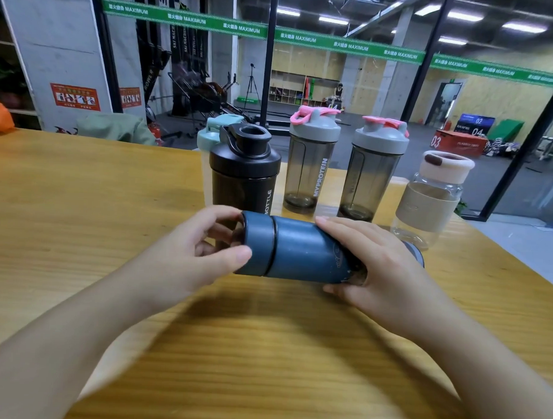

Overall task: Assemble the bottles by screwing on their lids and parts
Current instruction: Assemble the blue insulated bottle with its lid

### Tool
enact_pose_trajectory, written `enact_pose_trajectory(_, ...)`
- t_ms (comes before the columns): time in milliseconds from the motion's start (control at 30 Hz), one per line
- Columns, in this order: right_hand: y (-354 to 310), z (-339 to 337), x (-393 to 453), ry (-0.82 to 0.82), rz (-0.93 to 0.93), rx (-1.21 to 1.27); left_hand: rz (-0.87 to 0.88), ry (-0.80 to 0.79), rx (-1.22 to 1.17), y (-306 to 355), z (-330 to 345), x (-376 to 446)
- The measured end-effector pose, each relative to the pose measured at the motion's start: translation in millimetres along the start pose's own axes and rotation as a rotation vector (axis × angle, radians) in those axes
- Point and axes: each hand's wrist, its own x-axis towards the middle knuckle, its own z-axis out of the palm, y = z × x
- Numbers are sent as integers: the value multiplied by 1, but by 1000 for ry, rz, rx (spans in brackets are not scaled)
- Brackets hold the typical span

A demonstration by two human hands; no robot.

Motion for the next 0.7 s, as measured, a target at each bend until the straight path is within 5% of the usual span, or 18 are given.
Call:
enact_pose_trajectory(333, 1, 0, 0, 1, 4, 1, 199, -67, 202, 3, -4, -3)
enact_pose_trajectory(700, -2, 0, 0, -10, -11, -13, -53, 55, 41, 0, 3, 0)
